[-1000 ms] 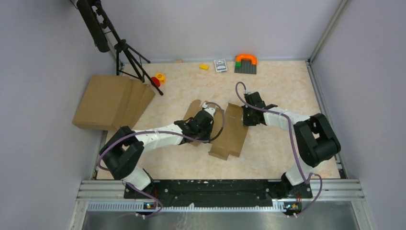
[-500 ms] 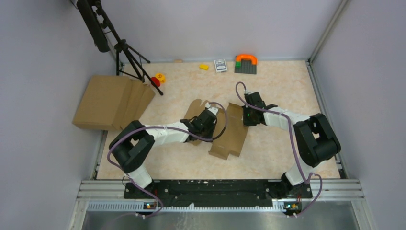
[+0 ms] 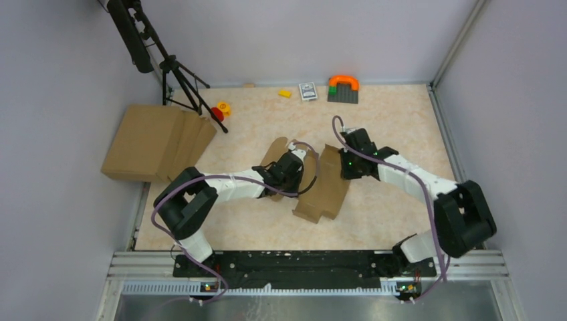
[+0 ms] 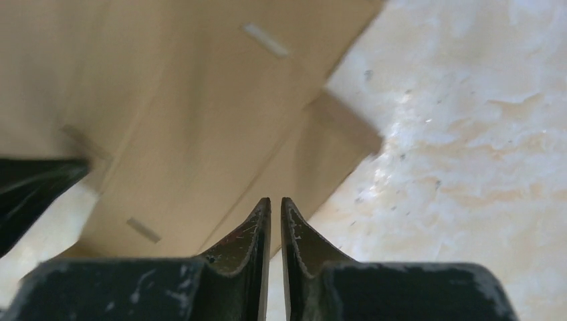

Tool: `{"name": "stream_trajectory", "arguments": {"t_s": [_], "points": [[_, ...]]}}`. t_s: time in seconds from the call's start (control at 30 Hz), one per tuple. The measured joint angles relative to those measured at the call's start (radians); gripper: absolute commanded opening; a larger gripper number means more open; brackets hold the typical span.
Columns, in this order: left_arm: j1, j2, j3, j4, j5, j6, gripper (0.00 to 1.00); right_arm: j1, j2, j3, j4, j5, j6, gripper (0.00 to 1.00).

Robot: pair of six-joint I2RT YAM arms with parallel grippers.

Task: Fold the paper box

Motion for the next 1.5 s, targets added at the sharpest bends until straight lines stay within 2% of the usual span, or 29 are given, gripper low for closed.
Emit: {"name": "stream_trajectory", "arguments": {"t_s": [0.13, 0.23, 0.37, 0.5, 0.73, 0.9, 1.13, 1.5], "points": [[0.003, 0.023, 0.024, 0.008, 0.025, 0.017, 0.0, 0.113, -0.164, -0.008, -0.046, -0.003, 0.006, 0.1], [0.005, 0.024, 0.026, 0.008, 0.035, 0.03, 0.0, 0.224, -0.319, -0.069, -0.043, -0.017, 0.034, 0.0], [0.005, 0.024, 0.028, 0.006, 0.04, 0.048, 0.0, 0.341, -0.442, -0.183, -0.043, -0.031, 0.1, 0.0], [0.005, 0.029, 0.037, -0.002, 0.044, 0.068, 0.0, 0.409, -0.439, -0.281, -0.026, -0.046, 0.173, 0.0], [0.005, 0.033, 0.043, -0.007, 0.048, 0.087, 0.0, 0.518, -0.291, -0.343, 0.042, -0.021, 0.273, 0.0], [0.005, 0.033, 0.043, -0.006, 0.049, 0.093, 0.0, 0.525, -0.218, -0.324, 0.039, 0.085, 0.334, 0.0], [0.005, 0.033, 0.043, -0.006, 0.049, 0.102, 0.0, 0.513, -0.212, -0.261, 0.002, 0.214, 0.393, 0.0], [0.005, 0.033, 0.043, -0.005, 0.053, 0.116, 0.0, 0.373, -0.222, -0.278, 0.019, 0.179, 0.394, 0.0]]}}
